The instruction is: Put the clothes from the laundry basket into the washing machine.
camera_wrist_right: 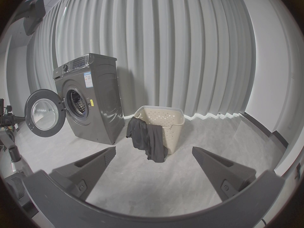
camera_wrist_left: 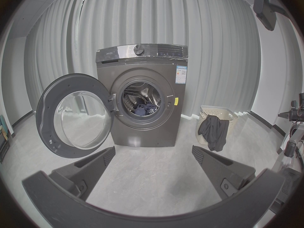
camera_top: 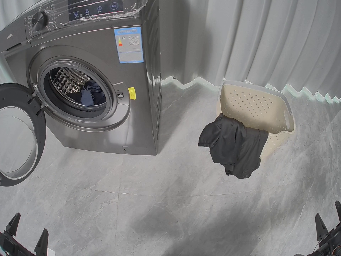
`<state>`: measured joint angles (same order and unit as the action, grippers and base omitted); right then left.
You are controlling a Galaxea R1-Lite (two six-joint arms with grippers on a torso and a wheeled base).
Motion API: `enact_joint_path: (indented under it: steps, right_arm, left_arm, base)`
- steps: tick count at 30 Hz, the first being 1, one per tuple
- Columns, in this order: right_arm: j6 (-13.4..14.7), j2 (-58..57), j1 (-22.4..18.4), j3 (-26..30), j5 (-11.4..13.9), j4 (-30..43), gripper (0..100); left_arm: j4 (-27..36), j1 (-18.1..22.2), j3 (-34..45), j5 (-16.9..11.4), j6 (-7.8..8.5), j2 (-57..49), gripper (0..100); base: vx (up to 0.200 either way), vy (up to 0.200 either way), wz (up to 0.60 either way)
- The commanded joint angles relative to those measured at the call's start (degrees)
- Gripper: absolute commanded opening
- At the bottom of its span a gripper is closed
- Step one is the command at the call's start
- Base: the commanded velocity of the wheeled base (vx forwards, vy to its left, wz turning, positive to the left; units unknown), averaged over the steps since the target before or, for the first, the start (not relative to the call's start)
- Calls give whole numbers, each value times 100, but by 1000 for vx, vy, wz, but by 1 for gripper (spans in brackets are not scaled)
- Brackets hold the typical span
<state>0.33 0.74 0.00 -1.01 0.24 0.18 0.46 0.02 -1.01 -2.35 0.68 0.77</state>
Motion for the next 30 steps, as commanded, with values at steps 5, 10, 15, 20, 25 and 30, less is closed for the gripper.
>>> enact_joint_path:
  steps: [5,10,15,20,25,30]
  right_arm:
    - [2,-66,0,92,2,-1,100]
    - [2,-66,0,92,2,-1,100]
    - [2,-66,0,92,2,-1,100]
    - [2,-66,0,92,2,-1,100]
    - [2,-66,0,92,2,-1,100]
    - [-7,-57,-9,92,2,-1,100]
  left_arm:
    - [-2,-2,84,7,-16,-77,100]
    - [-2,6,84,-2,-7,-77,100]
    - [-2,6,84,7,-24,-77,100]
    - [-11,6,84,77,-24,-77,100]
    - [-11,6,92,77,-42,-77,100]
    - [-11,6,92,68,-33,-77,100]
  base:
    - [0,-200,0]
    - [0,-120,0]
    - [0,0,0]
    - [0,-120,0]
    - [0,-200,0]
    - [0,-200,0]
